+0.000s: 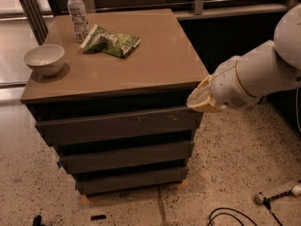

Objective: Open top drawer

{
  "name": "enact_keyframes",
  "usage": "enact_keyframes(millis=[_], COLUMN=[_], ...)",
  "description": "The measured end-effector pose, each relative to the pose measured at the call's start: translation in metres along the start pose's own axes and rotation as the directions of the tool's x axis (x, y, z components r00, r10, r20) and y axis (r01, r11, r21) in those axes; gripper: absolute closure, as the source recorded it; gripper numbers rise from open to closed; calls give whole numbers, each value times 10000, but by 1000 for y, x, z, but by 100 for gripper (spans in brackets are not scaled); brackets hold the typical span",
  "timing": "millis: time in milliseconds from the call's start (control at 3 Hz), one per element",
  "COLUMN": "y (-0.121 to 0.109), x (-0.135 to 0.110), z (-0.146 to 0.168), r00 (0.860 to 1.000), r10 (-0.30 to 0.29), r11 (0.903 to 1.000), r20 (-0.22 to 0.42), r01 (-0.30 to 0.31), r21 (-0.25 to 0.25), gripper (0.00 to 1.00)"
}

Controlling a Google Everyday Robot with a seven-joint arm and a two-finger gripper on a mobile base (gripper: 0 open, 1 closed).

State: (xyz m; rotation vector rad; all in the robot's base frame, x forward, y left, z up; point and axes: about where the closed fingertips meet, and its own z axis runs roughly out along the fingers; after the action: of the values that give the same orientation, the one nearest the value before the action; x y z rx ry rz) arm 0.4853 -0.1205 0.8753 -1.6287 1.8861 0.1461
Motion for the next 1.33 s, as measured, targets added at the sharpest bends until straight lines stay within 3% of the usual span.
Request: enact_keyframes(millis=[333,667,1000,1333], y=[0,3,1,7], x=[0,10,20,21], z=[0,22,68,118], r00=[10000,9986,9856,9609], r10=[-1,-323,-722,-754], r11=[10000,9993,9938,9829], r20=[0,410,1527,2663], r01=[1,329,841,1166], r21=[0,-154,-723,-1426], gripper=[100,100,100,100])
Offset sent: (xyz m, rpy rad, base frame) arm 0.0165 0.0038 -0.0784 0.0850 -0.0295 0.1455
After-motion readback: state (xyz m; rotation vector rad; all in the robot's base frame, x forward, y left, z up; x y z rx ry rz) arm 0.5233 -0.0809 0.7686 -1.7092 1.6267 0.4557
